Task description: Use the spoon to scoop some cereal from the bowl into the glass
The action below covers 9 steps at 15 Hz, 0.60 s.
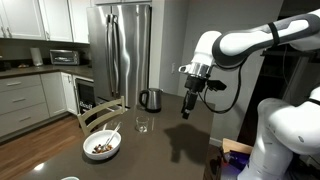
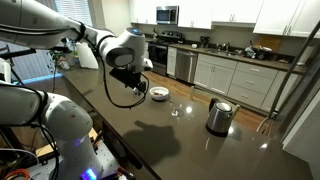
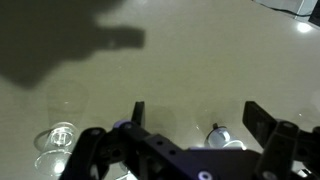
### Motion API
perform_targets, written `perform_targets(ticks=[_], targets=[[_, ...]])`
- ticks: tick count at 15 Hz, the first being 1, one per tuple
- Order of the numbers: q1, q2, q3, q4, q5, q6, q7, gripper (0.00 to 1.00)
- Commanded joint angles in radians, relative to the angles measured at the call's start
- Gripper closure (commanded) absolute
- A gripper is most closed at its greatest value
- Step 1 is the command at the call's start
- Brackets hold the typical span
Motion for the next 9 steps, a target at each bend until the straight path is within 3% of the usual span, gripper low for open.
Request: perform_targets(ticks=[1,6,9], targets=[[0.031,0.185,-0.024,0.119,0.039,0.026,-0.044,0.00],[0.158,0.445,-0.121,0.332,0.078,-0.013,-0.078,0.00],[0.223,0.623,-0.185,0.497,0.157,-0.034,-0.162,0.00]])
